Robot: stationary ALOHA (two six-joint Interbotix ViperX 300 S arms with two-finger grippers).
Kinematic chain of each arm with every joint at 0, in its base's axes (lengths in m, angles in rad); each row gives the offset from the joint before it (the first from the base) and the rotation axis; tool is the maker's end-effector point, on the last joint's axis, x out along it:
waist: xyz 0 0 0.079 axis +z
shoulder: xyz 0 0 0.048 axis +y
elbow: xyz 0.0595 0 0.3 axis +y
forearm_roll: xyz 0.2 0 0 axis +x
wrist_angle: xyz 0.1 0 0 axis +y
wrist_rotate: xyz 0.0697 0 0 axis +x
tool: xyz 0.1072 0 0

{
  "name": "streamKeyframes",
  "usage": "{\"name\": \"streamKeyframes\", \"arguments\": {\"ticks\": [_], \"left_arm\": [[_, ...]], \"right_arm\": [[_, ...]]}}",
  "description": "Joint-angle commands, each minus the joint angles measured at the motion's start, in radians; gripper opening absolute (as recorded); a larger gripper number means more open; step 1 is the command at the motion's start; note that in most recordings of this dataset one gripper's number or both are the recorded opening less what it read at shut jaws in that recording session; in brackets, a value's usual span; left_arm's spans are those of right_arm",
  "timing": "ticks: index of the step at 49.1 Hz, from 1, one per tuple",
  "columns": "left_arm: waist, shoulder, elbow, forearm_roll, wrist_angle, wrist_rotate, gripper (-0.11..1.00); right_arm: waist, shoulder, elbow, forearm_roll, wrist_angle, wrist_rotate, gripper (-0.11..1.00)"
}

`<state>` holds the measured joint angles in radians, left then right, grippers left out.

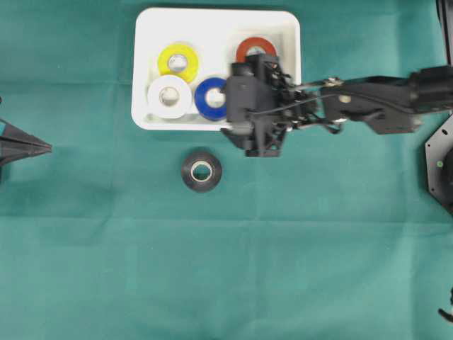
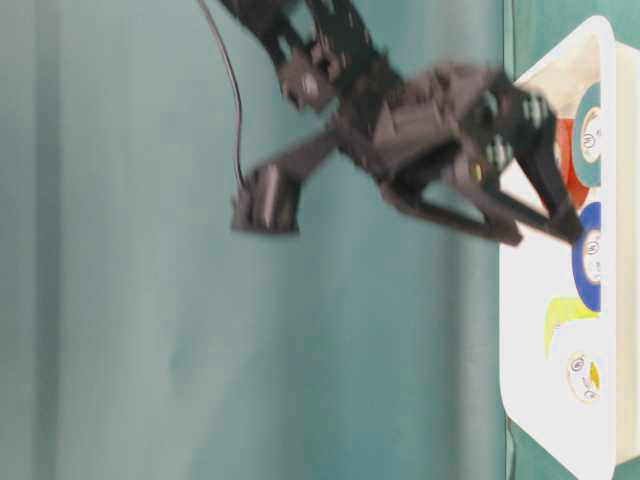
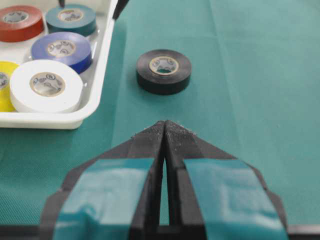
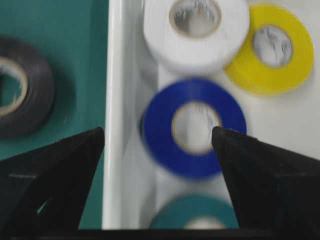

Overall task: Put the tape into the white case with the right arm.
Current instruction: 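Open the right gripper to release the white roll, then withdraw the right gripper to the right side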

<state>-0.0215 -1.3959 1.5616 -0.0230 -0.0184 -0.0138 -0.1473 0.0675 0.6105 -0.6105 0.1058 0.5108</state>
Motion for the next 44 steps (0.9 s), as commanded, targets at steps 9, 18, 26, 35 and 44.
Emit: {"name": "streamKeyframes", "arguments": {"ticks": [9,18,26,35,44], "left_arm": [[0.002,0.009,-0.011,0.0,-0.005,0.002,0.0],[0.002,0.009,-0.011,0.0,-0.005,0.002,0.0],[0.002,0.009,-0.011,0.0,-0.005,0.002,0.0],[0.002,0.008,-0.011,0.0,-0.005,0.002,0.0],[0.003,0.008,-0.011,0.0,-0.005,0.002,0.0]], "right_arm": [[-0.002,-0.195,0.183,0.003,-0.028,0.003,0.61],[-0.002,-0.33,0.328,0.003,-0.077,0.003,0.61],[-0.003,-0.46,0.448,0.003,-0.1,0.003,0.61],[-0.003,-0.617,0.566,0.005,-0.101,0.003,0.61],[-0.002,-0.778,0.667,0.008,-0.103,0.005,0.61]]}}
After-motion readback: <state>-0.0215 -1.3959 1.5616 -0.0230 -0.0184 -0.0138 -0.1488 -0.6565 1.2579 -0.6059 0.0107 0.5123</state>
